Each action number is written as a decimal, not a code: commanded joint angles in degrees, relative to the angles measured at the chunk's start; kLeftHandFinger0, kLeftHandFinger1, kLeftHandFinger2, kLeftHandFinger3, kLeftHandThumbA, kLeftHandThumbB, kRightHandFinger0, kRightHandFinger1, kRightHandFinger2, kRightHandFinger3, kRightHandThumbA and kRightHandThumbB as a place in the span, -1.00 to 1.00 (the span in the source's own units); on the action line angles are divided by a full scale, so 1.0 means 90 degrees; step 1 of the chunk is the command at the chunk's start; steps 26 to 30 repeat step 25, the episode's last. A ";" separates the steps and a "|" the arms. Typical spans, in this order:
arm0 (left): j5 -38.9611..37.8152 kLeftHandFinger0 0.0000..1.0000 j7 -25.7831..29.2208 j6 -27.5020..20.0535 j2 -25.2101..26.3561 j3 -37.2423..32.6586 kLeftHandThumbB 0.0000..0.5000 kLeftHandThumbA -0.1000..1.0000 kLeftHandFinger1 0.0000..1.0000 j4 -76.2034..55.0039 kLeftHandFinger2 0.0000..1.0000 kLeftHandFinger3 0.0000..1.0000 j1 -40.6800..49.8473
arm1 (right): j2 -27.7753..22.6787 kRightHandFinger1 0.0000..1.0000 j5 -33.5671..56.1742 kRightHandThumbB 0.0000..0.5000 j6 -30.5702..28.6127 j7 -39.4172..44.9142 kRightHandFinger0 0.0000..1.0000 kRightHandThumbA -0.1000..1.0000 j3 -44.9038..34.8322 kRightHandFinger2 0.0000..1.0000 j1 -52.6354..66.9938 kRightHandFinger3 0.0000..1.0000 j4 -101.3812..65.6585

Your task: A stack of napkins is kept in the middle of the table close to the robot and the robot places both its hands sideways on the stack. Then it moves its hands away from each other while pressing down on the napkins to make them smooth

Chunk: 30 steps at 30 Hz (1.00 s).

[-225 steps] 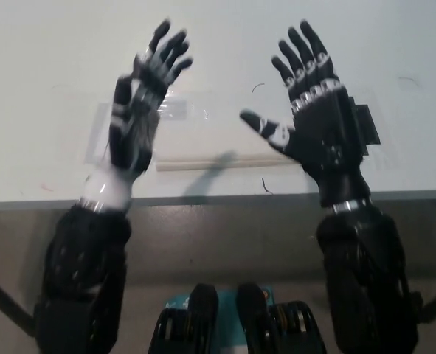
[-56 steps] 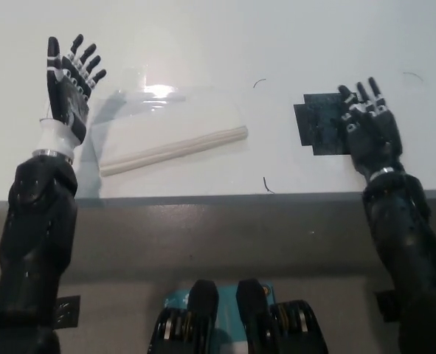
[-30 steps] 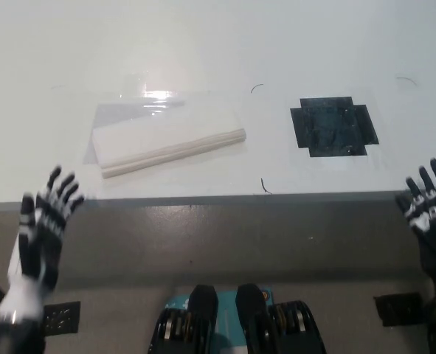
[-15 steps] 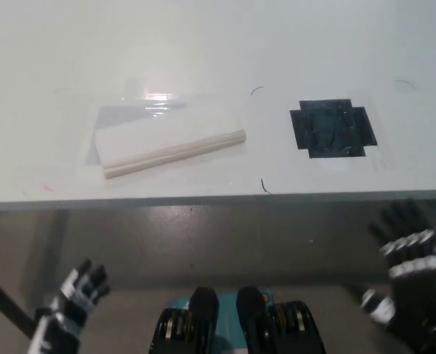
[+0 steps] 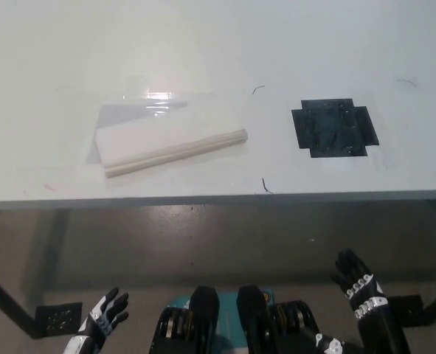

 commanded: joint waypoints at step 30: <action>-0.0057 1.00 0.0014 0.0194 -0.0024 0.0107 0.31 1.00 1.00 0.0025 1.00 1.00 -0.0281 | -0.0120 1.00 -0.0059 0.00 -0.0186 -0.0325 1.00 1.00 -0.0019 1.00 -0.0330 1.00 0.0105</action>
